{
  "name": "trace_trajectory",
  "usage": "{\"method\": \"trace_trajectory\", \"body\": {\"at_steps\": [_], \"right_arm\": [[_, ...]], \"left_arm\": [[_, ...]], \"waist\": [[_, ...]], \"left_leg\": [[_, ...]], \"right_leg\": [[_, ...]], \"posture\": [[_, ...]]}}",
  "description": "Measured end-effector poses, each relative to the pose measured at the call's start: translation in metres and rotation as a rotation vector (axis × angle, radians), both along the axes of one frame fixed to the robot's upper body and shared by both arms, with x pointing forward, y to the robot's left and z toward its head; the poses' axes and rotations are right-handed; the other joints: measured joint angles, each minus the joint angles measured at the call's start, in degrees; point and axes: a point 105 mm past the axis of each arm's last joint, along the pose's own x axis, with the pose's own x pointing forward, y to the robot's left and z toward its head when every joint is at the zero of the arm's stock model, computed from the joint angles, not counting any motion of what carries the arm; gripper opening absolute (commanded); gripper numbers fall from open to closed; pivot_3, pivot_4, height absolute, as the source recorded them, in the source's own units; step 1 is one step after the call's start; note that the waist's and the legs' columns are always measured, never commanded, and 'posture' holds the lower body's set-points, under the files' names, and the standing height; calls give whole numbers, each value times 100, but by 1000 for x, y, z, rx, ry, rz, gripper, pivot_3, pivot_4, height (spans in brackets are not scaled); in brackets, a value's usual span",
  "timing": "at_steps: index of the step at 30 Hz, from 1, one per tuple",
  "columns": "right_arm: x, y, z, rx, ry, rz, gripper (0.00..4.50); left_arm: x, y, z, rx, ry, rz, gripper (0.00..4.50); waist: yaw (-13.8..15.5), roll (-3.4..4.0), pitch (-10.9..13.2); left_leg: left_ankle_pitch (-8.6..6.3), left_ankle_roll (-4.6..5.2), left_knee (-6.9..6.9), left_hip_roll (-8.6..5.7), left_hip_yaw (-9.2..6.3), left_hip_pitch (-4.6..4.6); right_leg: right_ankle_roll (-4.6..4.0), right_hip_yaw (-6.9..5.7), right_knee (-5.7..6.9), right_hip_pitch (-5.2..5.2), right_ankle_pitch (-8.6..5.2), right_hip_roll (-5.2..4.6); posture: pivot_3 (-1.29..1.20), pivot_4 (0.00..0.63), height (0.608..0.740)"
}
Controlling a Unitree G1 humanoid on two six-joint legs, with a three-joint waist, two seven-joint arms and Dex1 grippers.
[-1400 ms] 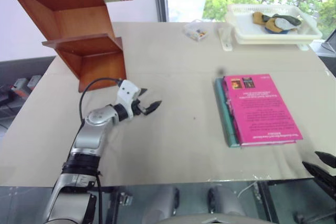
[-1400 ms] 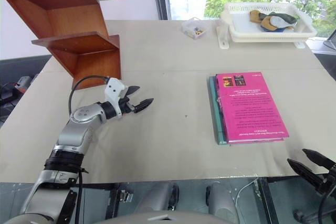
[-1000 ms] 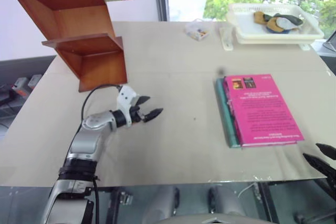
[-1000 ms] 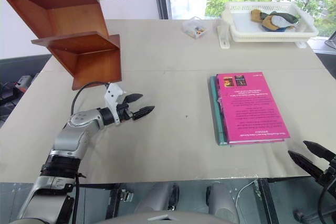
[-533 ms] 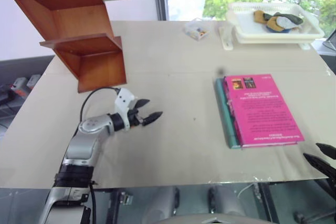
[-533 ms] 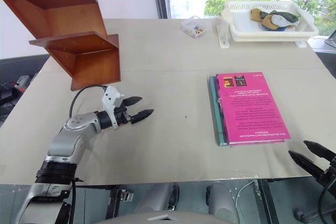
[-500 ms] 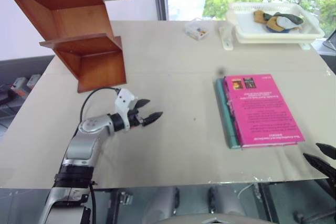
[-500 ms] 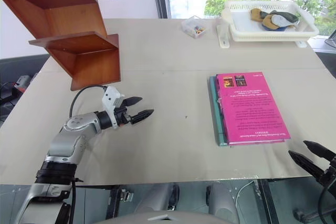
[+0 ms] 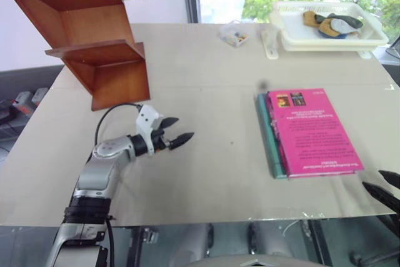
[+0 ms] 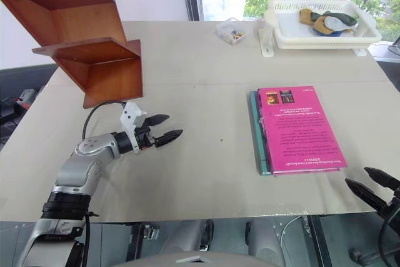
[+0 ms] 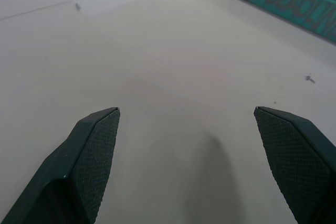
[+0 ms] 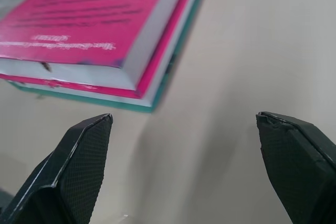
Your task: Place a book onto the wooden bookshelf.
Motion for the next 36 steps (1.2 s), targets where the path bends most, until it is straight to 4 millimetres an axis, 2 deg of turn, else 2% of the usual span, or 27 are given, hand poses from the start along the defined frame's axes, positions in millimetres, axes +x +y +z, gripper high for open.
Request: {"method": "trace_trajectory", "body": {"at_steps": [4, 9, 13, 16, 20, 23, 26, 30, 36], "right_arm": [[7, -6, 3, -18, -27, -31, 4500], [21, -13, 19, -48, -95, -56, 4500], [40, -21, 26, -116, -134, -128, 4500], [60, -15, 36, -139, -185, -135, 4500], [82, -10, 38, -190, -194, -154, 4500], [100, -12, 33, -239, -181, -202, 4500], [117, -6, 34, -278, -205, -210, 4500], [130, 8, 29, -307, -209, -174, 4500], [136, 27, 29, -265, -226, -89, 4500]], "left_arm": [[-3, -2, 5, -18, -24, -46, 4314], [-14, 0, 30, -71, -80, -165, 4314], [-23, -4, 54, -99, -139, -279, 4314], [-34, -10, 70, -82, -176, -393, 4314], [-48, -17, 74, -59, -160, -515, 4314], [-53, -22, 82, -74, -175, -574, 4314], [-56, -27, 88, -87, -200, -611, 4314], [-57, -28, 85, -98, -198, -612, 4314], [-56, -28, 85, -96, -208, -607, 4314]], "waist": [[-4, 1, 0], [-6, 3, 1], [-5, 3, 2], [-15, 6, 1], [-18, 8, 2], [-19, 7, 4], [-17, 9, 5], [-24, 9, 5], [-26, 9, 6]], "left_leg": [[0, 0, 0, 0, 1, 0], [1, 0, 0, 0, 2, 0], [2, -1, 2, -2, 3, -1], [3, -4, 1, -2, 5, 1], [11, -15, 1, -2, 5, -1], [14, -19, 4, -4, 9, 0], [17, -24, 4, -4, 9, 2], [18, -25, 4, -3, 12, 1], [18, -24, 6, -5, 17, 2]], "right_leg": [[0, 1, 0, -1, 0, 1], [0, 0, 0, -2, 0, 2], [0, 0, 1, -1, 0, 2], [0, 0, 1, -1, 0, 5], [0, -1, 1, -2, 0, 11], [0, 1, 2, -1, 1, 12], [1, 0, 3, 0, 1, 19], [1, -13, 3, -1, 1, 26], [3, -17, 4, -1, 2, 32]], "posture": [[0, 150, 740], [0, 150, 740], [0, 150, 740], [0, 150, 740], [0, 150, 740], [0, 150, 740], [0, 150, 740], [0, 150, 740], [0, 150, 740]]}}
